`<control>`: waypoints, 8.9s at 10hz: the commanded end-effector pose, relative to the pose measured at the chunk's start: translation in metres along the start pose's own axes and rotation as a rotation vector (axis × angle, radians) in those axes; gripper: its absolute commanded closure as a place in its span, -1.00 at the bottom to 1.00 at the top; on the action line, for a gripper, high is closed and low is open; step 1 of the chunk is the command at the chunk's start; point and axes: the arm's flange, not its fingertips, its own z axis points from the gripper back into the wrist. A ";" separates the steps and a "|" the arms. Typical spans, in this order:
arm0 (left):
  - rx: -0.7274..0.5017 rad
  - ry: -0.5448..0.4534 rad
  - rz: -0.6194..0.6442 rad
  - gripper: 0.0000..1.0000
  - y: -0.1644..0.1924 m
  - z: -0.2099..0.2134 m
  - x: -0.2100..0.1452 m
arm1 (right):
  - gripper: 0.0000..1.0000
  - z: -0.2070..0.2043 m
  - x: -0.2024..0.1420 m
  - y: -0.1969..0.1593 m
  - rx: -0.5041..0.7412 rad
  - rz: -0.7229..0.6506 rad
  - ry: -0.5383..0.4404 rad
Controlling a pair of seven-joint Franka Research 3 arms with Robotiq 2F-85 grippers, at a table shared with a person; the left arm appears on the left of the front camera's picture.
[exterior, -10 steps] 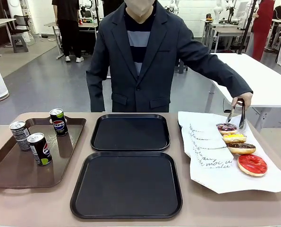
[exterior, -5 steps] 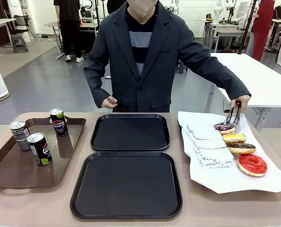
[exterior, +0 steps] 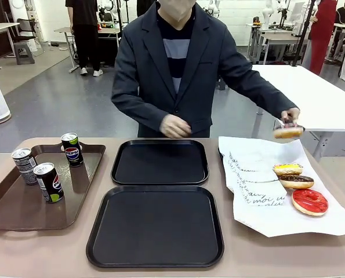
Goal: Set up donuts and drinks on trays.
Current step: Pick up one Pepsi coke and place it on the Flat Tray.
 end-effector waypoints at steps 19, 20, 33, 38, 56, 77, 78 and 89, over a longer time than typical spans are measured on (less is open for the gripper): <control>1.009 0.337 -0.311 -1.00 -0.089 -0.192 -0.029 | -1.00 0.001 -0.001 0.000 0.009 -0.001 0.002; 1.009 0.337 -0.311 -1.00 -0.089 -0.192 -0.029 | -1.00 0.001 -0.001 0.000 0.009 -0.001 0.002; 1.134 0.265 -0.184 -1.00 -0.058 -0.221 -0.056 | -1.00 0.001 -0.001 0.000 0.009 -0.001 0.002; 1.083 0.307 -0.184 -1.00 -0.032 -0.231 -0.041 | -1.00 0.001 -0.001 0.000 0.009 -0.001 0.002; 0.943 0.280 -0.228 0.92 -0.118 -0.191 -0.056 | -1.00 0.001 -0.001 0.000 0.009 -0.001 0.002; 0.924 0.458 -0.311 -0.17 -0.127 -0.205 -0.051 | -1.00 0.001 -0.001 0.000 0.009 -0.001 0.002; 0.938 0.462 -0.312 -0.17 -0.124 -0.200 -0.057 | -1.00 0.001 -0.001 0.000 0.009 -0.001 0.002; 0.916 0.482 -0.309 -0.17 -0.124 -0.207 -0.056 | -1.00 0.001 -0.001 0.000 0.009 -0.001 0.002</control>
